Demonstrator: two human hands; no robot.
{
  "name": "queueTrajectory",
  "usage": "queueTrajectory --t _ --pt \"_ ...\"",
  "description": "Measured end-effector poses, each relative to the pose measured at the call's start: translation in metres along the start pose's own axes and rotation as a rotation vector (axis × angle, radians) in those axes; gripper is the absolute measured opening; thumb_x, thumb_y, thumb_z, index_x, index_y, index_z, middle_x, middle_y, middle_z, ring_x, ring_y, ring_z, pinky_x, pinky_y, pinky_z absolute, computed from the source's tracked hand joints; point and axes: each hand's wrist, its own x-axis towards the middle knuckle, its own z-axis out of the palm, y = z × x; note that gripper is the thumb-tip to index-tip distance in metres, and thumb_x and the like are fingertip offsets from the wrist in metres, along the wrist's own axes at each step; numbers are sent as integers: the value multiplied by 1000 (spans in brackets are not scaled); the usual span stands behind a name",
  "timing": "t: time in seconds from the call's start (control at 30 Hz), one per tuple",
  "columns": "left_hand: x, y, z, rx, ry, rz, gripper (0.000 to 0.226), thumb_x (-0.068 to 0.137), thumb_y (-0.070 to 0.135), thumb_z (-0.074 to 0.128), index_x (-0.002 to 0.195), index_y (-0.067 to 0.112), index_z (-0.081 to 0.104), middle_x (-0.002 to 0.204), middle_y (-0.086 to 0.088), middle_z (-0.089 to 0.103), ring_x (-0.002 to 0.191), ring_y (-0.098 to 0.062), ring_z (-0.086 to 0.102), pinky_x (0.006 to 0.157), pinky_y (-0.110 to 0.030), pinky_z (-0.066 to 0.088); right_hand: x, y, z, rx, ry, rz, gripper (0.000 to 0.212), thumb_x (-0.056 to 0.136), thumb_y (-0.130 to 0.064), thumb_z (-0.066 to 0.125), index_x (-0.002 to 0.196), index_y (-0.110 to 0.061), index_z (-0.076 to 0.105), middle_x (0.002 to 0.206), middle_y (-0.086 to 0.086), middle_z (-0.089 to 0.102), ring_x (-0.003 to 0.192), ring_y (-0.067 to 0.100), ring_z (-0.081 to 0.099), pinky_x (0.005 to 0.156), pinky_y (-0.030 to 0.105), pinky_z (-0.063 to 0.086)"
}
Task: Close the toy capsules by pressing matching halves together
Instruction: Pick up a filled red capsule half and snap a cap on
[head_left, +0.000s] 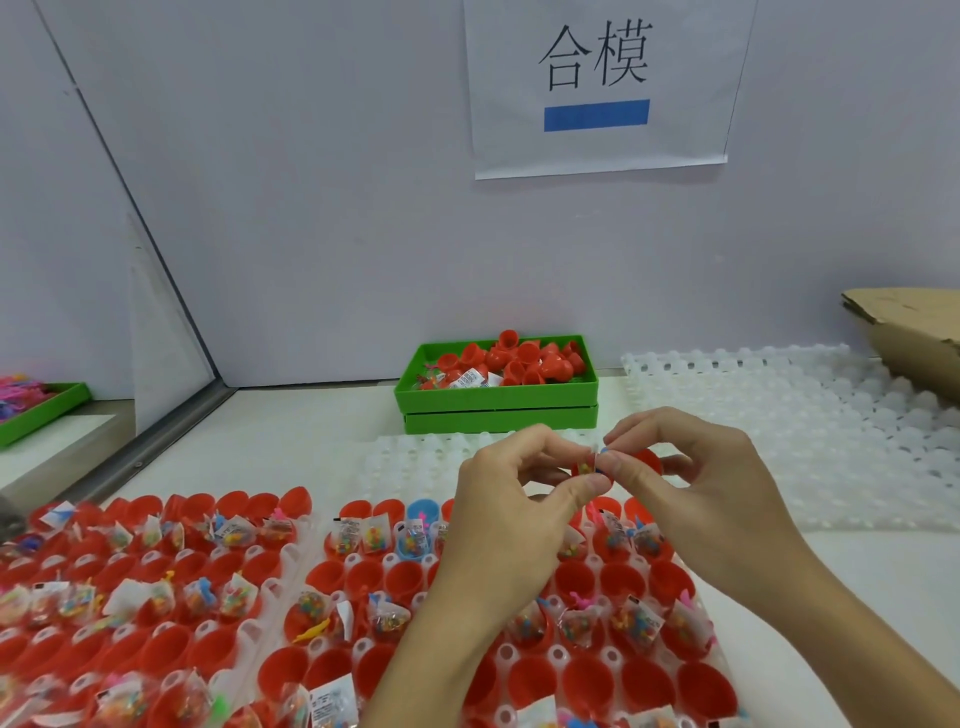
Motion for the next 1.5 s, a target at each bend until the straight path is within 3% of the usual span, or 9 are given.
queueTrajectory --t 0.27,0.37,0.53,0.63,0.87,1.1,1.27,1.4,1.5 --pt "0 -1 -1 -26 17 -16 13 79 18 81 86 25 72 83 11 73 84 -6 69 56 -11 52 1 0 -3 47 -18 -21 17 68 -42 68 72 -27 74 87 -14 70 89 11 67 72 24 55" --pt "-1 -3 -2 -4 -5 -8 16 78 22 82 91 25 74 86 12 74 85 -6 70 68 -20 58 1 1 -4 29 20 -21 13 69 -40 69 72 -29 74 84 -12 71 87 10 68 71 26 56" --pt "0 -1 -3 -199 -71 -56 20 98 7 56 106 8 74 94 -1 77 92 -12 73 77 -24 59 1 0 -4 90 42 -5 15 70 -41 68 70 -27 72 83 -8 72 80 13 68 68 20 54" --pt "-1 -1 -2 -176 -53 -55 18 96 5 59 104 10 74 91 0 77 88 -11 74 74 -23 60 0 1 -3 80 36 7 14 70 -40 68 70 -26 72 84 -9 72 81 12 68 67 19 54" --pt "-2 -3 -3 -170 -46 -37 6 92 14 68 96 19 70 84 2 77 85 -12 74 68 -30 62 -2 3 3 74 44 18 20 83 -16 71 68 -30 70 81 -6 71 77 15 68 74 40 58" --pt "-1 -5 -3 -167 -41 -28 7 90 12 70 92 18 73 83 5 76 85 -12 74 68 -34 63 -5 -3 10 128 84 15 18 78 -40 63 73 -25 70 79 -4 70 75 19 69 77 52 56" --pt "0 -5 -4 -146 -42 -21 6 89 14 72 93 18 73 83 6 76 87 -13 74 64 -27 61 -6 -3 9 105 82 15 17 78 -38 63 74 -26 74 82 -8 70 79 17 68 77 36 56" --pt "1 -7 -4 -139 -6 -16 6 90 15 70 93 19 73 84 8 76 87 -11 73 61 -21 59 -5 1 7 113 54 -11 23 85 -9 69 80 -30 77 89 -12 71 88 10 68 74 18 55" --pt "1 -8 -4 -144 13 -31 6 91 15 70 94 20 73 86 6 76 88 -13 73 66 -26 61 -7 2 6 83 27 -35 36 84 7 66 89 -27 78 93 -13 71 95 9 67 78 20 55"
